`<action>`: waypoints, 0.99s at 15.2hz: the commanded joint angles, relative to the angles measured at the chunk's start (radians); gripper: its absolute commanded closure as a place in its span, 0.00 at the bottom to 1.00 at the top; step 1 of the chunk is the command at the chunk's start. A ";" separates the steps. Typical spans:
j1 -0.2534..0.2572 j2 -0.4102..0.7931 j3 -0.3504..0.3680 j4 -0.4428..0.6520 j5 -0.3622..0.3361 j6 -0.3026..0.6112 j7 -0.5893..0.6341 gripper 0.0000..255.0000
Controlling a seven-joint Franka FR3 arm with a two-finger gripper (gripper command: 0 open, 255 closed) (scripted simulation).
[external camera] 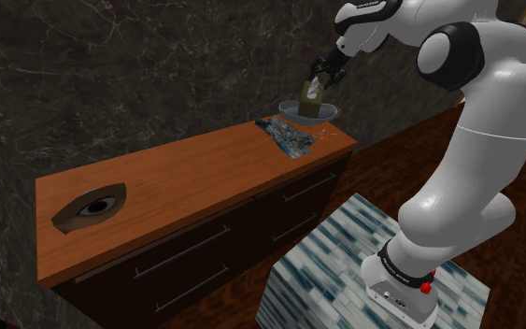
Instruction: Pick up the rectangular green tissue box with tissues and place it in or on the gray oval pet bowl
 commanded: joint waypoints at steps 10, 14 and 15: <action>-0.019 -0.049 -0.015 0.046 -0.018 -0.099 0.012 0.00; -0.019 -0.049 -0.015 0.046 -0.018 -0.099 0.012 0.00; -0.019 -0.049 -0.015 0.046 -0.018 -0.099 0.012 0.00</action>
